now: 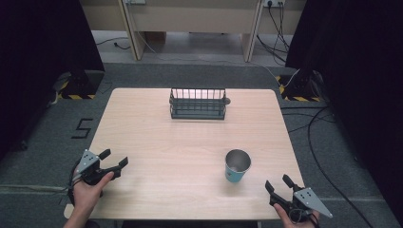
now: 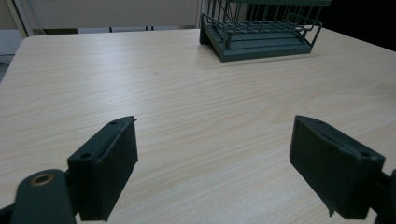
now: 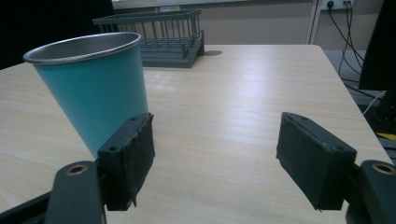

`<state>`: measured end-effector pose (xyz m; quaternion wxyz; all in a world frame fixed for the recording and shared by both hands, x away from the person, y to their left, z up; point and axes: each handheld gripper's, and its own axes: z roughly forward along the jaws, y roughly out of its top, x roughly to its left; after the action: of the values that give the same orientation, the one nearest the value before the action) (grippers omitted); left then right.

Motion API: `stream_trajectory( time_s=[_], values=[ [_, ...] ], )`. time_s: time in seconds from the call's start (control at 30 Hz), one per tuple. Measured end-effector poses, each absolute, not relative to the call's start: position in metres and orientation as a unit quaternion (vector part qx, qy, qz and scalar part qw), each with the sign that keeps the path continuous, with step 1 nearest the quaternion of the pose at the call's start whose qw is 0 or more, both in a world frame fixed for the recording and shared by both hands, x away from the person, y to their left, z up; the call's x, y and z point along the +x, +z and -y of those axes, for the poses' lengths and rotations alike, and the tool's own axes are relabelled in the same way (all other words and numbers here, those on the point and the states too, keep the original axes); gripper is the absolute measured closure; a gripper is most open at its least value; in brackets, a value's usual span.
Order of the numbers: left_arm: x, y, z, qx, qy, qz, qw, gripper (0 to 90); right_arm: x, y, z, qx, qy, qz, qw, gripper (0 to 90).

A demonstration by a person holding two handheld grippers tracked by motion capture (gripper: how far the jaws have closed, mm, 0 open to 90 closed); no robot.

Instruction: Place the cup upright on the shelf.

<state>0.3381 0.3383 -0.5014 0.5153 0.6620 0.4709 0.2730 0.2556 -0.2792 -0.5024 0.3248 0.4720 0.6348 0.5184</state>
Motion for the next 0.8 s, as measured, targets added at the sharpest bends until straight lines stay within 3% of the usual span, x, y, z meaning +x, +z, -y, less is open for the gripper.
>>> stream_trajectory(
  time_s=[0.8],
  values=[
    [0.338,-0.502,-0.338,0.662,0.269,-0.471,0.516,16.4,0.266,-0.494,0.253,0.417,0.533,-0.674,0.296,22.3]
  ],
)
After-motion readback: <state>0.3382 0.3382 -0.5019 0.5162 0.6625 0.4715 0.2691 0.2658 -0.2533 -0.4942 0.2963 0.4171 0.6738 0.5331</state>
